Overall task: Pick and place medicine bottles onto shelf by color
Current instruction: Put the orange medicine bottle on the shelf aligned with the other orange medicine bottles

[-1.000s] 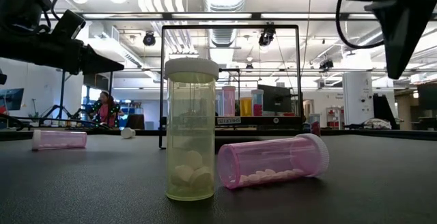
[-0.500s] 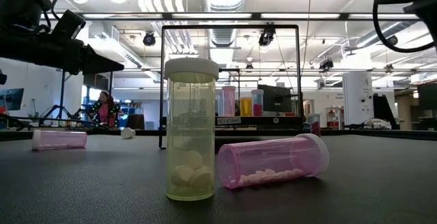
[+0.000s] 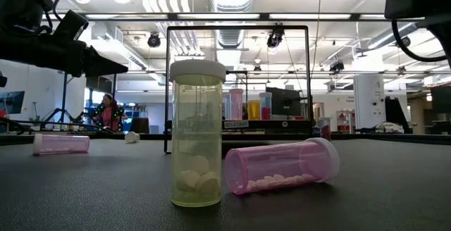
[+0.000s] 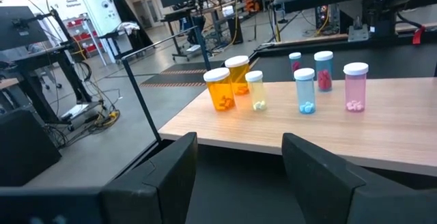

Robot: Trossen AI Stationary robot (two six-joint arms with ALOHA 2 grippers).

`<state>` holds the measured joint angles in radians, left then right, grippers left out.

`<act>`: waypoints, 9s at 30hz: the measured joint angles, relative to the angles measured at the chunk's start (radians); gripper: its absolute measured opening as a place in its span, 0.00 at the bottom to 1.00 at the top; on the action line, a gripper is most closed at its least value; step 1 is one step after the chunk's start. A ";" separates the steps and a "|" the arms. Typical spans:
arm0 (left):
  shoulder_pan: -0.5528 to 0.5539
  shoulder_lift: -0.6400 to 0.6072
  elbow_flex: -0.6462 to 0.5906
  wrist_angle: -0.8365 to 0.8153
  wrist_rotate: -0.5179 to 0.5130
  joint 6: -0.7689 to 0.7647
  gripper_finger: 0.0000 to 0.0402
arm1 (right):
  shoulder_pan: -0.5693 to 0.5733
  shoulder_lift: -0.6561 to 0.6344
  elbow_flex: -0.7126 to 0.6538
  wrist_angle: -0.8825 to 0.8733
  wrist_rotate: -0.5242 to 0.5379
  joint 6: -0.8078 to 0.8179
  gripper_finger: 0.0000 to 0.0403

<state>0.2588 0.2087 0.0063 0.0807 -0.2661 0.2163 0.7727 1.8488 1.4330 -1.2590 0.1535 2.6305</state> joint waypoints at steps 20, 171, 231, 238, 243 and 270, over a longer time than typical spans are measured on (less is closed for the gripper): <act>0.000 -0.001 0.000 0.000 0.000 0.000 0.49 | 0.000 0.014 -0.006 0.012 -0.004 0.016 0.81; 0.000 -0.001 0.000 0.000 0.000 0.000 0.49 | -1.304 0.314 0.922 0.157 -0.346 -2.773 0.48; 0.000 0.000 0.000 0.000 0.000 0.000 0.49 | -1.289 0.315 0.664 0.431 -0.365 -2.947 0.49; 0.000 -0.001 0.000 0.000 0.000 0.000 0.49 | -1.286 0.315 0.643 0.434 -0.365 -2.946 0.49; 0.000 0.000 0.000 0.000 0.000 0.000 0.49 | -1.285 0.315 0.641 0.435 -0.365 -2.946 0.49; 0.000 0.000 0.000 0.000 0.000 0.000 0.49 | -1.267 0.315 0.624 0.438 -0.366 -2.956 0.53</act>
<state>0.2584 0.2089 0.0063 0.0808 -0.2661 0.2163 -0.4946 2.1639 2.0567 -0.8211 -0.2123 -0.3259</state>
